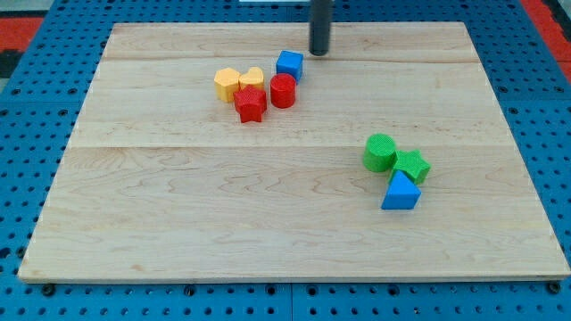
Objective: Push the blue cubered circle into the yellow heart
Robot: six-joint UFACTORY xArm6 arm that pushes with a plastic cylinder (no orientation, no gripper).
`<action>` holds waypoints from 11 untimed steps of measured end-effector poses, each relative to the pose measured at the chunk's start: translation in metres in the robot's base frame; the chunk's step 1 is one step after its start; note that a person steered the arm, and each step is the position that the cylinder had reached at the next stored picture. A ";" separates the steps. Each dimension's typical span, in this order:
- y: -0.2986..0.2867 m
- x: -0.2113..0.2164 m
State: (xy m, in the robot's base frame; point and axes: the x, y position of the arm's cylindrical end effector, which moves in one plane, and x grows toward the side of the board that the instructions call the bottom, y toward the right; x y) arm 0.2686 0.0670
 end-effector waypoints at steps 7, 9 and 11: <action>-0.113 0.000; -0.102 0.029; -0.054 0.028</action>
State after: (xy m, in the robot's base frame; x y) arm 0.2970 0.0125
